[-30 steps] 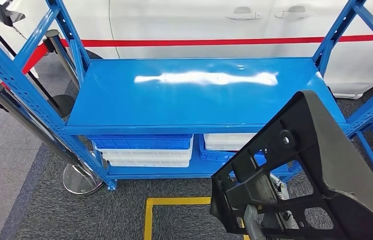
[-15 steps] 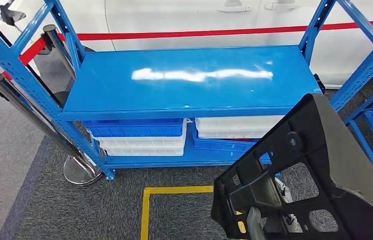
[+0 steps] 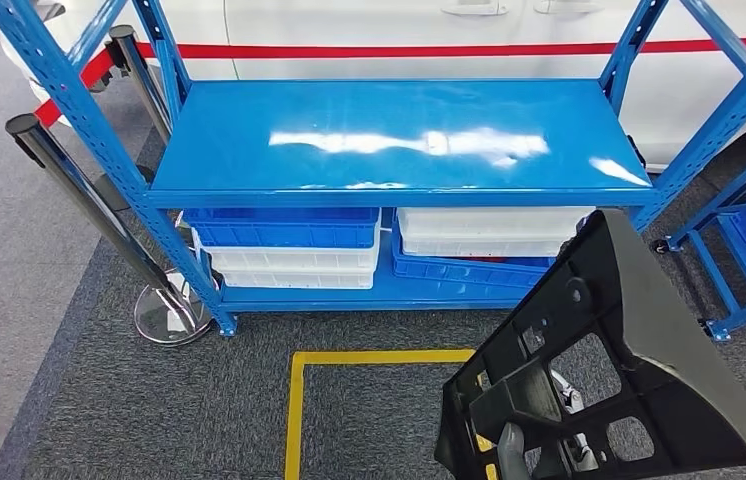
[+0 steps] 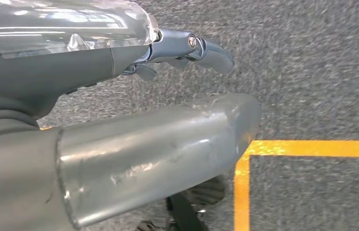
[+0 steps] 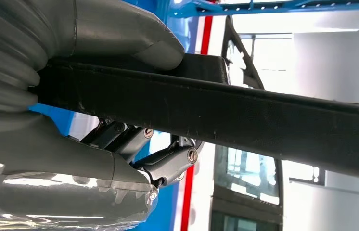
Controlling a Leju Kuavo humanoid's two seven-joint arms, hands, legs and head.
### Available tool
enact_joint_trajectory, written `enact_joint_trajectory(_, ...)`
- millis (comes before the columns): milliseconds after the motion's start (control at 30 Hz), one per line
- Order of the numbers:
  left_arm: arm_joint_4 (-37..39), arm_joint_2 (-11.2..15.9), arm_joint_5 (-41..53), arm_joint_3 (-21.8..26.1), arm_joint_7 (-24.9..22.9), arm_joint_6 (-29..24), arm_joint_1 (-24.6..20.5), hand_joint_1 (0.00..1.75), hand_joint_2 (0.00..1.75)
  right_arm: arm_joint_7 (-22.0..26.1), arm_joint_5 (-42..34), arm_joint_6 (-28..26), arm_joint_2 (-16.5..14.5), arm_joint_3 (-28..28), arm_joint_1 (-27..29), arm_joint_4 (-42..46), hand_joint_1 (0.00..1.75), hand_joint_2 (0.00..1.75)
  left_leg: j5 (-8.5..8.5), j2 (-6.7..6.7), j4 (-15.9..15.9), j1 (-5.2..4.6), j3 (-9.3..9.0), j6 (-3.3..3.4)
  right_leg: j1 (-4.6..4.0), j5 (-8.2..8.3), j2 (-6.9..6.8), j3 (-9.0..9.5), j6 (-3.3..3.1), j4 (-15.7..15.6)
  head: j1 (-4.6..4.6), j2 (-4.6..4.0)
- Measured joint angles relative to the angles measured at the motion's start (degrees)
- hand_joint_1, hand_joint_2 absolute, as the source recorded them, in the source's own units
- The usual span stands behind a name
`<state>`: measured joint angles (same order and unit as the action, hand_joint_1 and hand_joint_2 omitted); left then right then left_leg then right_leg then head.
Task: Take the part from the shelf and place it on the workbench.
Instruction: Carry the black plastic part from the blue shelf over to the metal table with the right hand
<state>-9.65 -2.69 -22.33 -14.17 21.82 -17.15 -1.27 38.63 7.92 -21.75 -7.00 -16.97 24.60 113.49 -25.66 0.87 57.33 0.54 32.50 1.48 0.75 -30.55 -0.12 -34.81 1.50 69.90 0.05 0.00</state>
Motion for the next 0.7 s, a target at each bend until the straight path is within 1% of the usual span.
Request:
enact_joint_trajectory(33,0.0,0.0,0.1,0.0,0.0,0.0,0.0,0.0,0.0,0.0,0.2,-0.1,-0.2,0.1,0.1,0.0,1.75,1.75,0.31,-0.03,0.4,-0.03,0.71,-0.25,0.02,0.63,0.0,3.01,-0.13,-4.1,-0.01,0.0)
enact_joint_trajectory(67,0.0,0.0,0.2,0.0,0.0,0.1,0.0,0.0,0.0,-0.1,0.4,-0.3,-0.3,0.1,0.2,0.0,1.75,1.75,0.58,-0.06,0.8,-0.07,1.2,-0.54,-0.08,0.52,0.04,5.64,-0.36,-8.0,-0.04,0.0)
enact_joint_trajectory(100,0.0,0.0,0.3,0.0,0.0,0.1,0.0,0.0,0.0,-0.1,0.5,-0.3,-0.5,0.2,0.4,0.0,1.75,1.75,0.88,-0.08,1.0,-0.12,1.48,-0.88,-0.23,-0.01,0.08,7.31,-0.66,-10.8,-0.05,0.0)
enact_joint_trajectory(133,0.0,0.0,0.3,0.0,0.0,0.1,0.0,0.0,0.0,-0.1,0.6,-0.4,-0.7,0.2,0.5,0.0,1.75,1.75,1.26,-0.1,1.0,-0.15,1.64,-1.24,-0.4,-0.6,0.12,7.99,-1.02,-12.3,-0.05,0.0)
enact_joint_trajectory(200,0.0,0.0,0.4,0.0,-0.1,0.2,0.0,0.0,0.0,-0.1,0.8,-0.5,-1.1,0.4,0.7,-0.1,1.75,1.75,1.93,-0.17,1.0,-0.08,1.87,-1.98,-0.41,-0.02,0.05,7.54,-1.97,-12.7,0.04,0.0)
enact_joint_trajectory(233,0.1,0.0,0.4,0.0,-0.1,0.3,0.1,0.0,0.0,-0.2,1.1,-0.6,-1.3,0.5,0.8,-0.1,1.75,1.75,1.39,-0.27,1.4,0.0,2.24,-2.3,-0.33,0.52,-0.04,7.09,-2.5,-12.9,0.06,0.0)
enact_joint_trajectory(267,0.1,0.0,0.4,0.0,-0.1,0.3,0.2,0.0,0.0,-0.2,1.4,-0.7,-1.5,0.5,0.9,-0.1,1.75,1.75,-0.22,-0.36,2.6,0.06,2.81,-2.55,-0.23,1.12,-0.16,6.54,-3.04,-13.0,-0.01,0.0)
enact_joint_trajectory(300,0.1,0.0,0.4,-0.1,-0.2,0.4,0.2,0.0,0.0,-0.2,1.6,-0.8,-1.8,0.6,1.0,-0.1,1.75,1.75,-2.79,-0.44,5.0,0.15,3.59,-2.74,-0.19,1.75,-0.26,5.84,-3.44,-13.1,-0.1,0.0)
enact_joint_trajectory(333,0.2,0.0,0.4,-0.1,-0.2,0.5,0.2,0.0,0.0,-0.2,1.9,-1.0,-2.0,0.6,1.1,-0.1,1.75,1.75,-5.78,-0.47,8.2,0.16,4.45,-2.9,-0.28,2.32,-0.28,5.1,-3.68,-13.1,-0.22,0.0)
enact_joint_trajectory(367,0.2,0.0,0.5,-0.1,-0.2,0.5,0.2,0.0,0.0,-0.3,2.2,-1.2,-2.1,0.7,1.2,-0.1,1.75,1.75,-8.21,-0.48,11.8,0.16,5.18,-3.0,-0.39,2.89,-0.29,4.31,-3.81,-13.0,-0.31,0.0)
enact_joint_trajectory(400,0.2,0.0,0.5,-0.1,-0.2,0.6,0.2,0.0,0.0,-0.3,2.4,-1.4,-2.2,0.7,1.4,-0.1,1.75,1.75,-9.38,-0.48,14.8,0.16,5.5,-3.06,-0.5,3.45,-0.3,3.5,-3.82,-12.8,-0.33,0.0)
enact_joint_trajectory(433,0.2,0.0,0.6,-0.1,-0.2,0.6,0.2,0.0,0.0,-0.4,2.7,-1.5,-2.3,0.7,1.5,-0.1,1.75,1.75,-9.08,-0.48,16.2,0.16,5.1,-3.02,-0.61,3.98,-0.3,2.65,-3.8,-12.6,-0.34,0.0)
enact_joint_trajectory(467,0.2,0.0,0.6,-0.1,-0.2,0.7,0.2,0.0,0.0,-0.5,2.9,-1.7,-2.4,0.8,1.6,-0.1,1.75,1.75,-7.71,-0.48,15.8,0.14,3.82,-2.89,-0.72,4.47,-0.3,1.8,-3.75,-12.4,-0.34,0.0)
enact_joint_trajectory(500,0.2,0.0,0.6,-0.1,-0.2,0.8,0.2,0.0,0.0,-0.6,3.1,-1.8,-2.5,0.8,1.7,-0.1,1.75,1.75,-5.94,-0.5,13.4,0.11,1.57,-2.64,-0.81,4.9,-0.29,0.99,-3.67,-12.1,-0.34,0.0)
enact_joint_trajectory(533,0.2,0.0,0.6,-0.2,-0.2,0.9,0.2,0.0,0.0,-0.7,3.3,-2.0,-2.6,0.9,1.7,-0.1,1.75,1.75,-4.84,-0.53,9.6,0.05,-1.31,-2.27,-0.89,5.29,-0.29,0.31,-3.57,-11.8,-0.34,0.0)
enact_joint_trajectory(567,0.2,0.1,0.6,-0.2,-0.2,0.9,0.1,0.0,0.0,-0.7,3.4,-2.1,-2.7,0.9,1.8,-0.1,1.75,1.75,-4.63,-0.56,5.3,-0.08,-4.25,-1.93,-0.99,5.65,-0.28,-0.21,-3.39,-11.5,-0.33,0.0)
enact_joint_trajectory(600,0.2,0.1,0.7,-0.2,-0.2,0.9,0.0,0.0,0.0,-0.8,3.5,-2.1,-2.8,1.0,1.9,-0.1,1.75,1.75,-4.97,-0.59,1.8,-0.23,-6.39,-1.65,-1.04,6.04,-0.3,-0.57,-3.12,-11.3,-0.31,0.0)
enact_joint_trajectory(633,0.2,0.1,0.7,-0.2,-0.2,0.9,0.0,0.0,0.0,-0.8,3.6,-2.2,-2.8,1.0,1.9,0.0,1.75,1.75,-5.55,-0.61,-0.4,-0.42,-7.54,-1.42,-1.03,6.46,-0.36,-0.77,-2.79,-11.2,-0.33,0.0)
enact_joint_trajectory(667,0.2,0.2,0.7,-0.2,-0.2,0.9,0.0,0.0,0.0,-0.8,3.6,-2.3,-2.9,1.0,2.0,0.0,1.75,1.75,-5.66,-0.61,-1.4,-0.6,-7.82,-1.25,-1.0,6.92,-0.41,-0.89,-2.42,-11.3,-0.35,0.0)
enact_joint_trajectory(700,0.2,0.1,0.7,-0.2,-0.2,0.9,-0.1,0.0,0.0,-0.8,3.6,-2.4,-3.0,1.1,2.1,0.0,1.75,1.75,-5.22,-0.55,-1.6,-0.51,-7.49,-0.97,-0.94,7.26,-0.43,-1.02,-2.04,-11.3,-0.38,0.0)
